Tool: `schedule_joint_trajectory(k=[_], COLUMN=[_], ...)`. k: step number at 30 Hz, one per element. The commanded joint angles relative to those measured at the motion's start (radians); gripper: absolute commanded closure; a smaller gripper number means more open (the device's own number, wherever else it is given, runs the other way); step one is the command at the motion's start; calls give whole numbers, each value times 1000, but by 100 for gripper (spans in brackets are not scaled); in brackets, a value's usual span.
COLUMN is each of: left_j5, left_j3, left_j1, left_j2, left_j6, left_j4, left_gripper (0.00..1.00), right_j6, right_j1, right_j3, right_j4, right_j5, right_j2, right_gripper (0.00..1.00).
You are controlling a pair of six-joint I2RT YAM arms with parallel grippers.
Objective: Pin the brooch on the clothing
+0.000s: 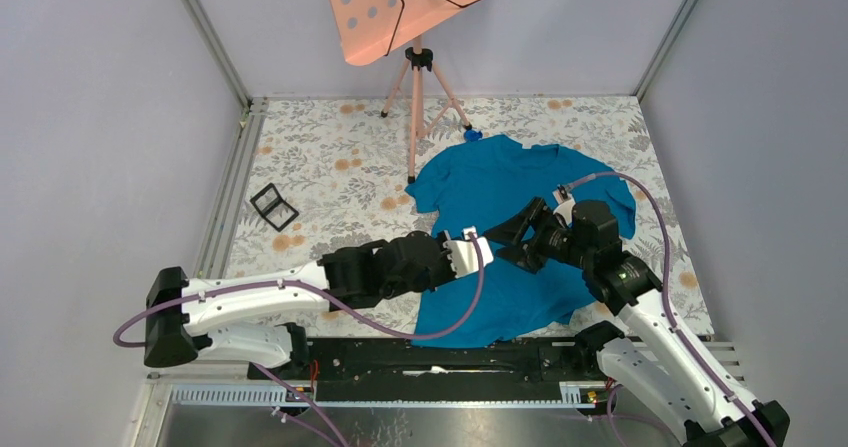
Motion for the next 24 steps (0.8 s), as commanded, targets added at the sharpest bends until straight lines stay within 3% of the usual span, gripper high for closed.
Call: schedule_joint_trajectory(k=[1, 17, 24], left_j5=[-19, -198, -250], left_j3=[-17, -11, -10], left_j1=[-7, -33, -55], left_j2=[-5, 55, 62], left_j6=[12, -53, -73], left_j4=[72, 75, 74], left_gripper=[100, 100, 100], right_j6=[80, 156, 162], right_j1=[30, 184, 237], right_j3=[-13, -4, 11], right_j4=[102, 208, 233], right_j5=[74, 164, 197], right_j2=[0, 137, 196], right_gripper=[25, 37, 53])
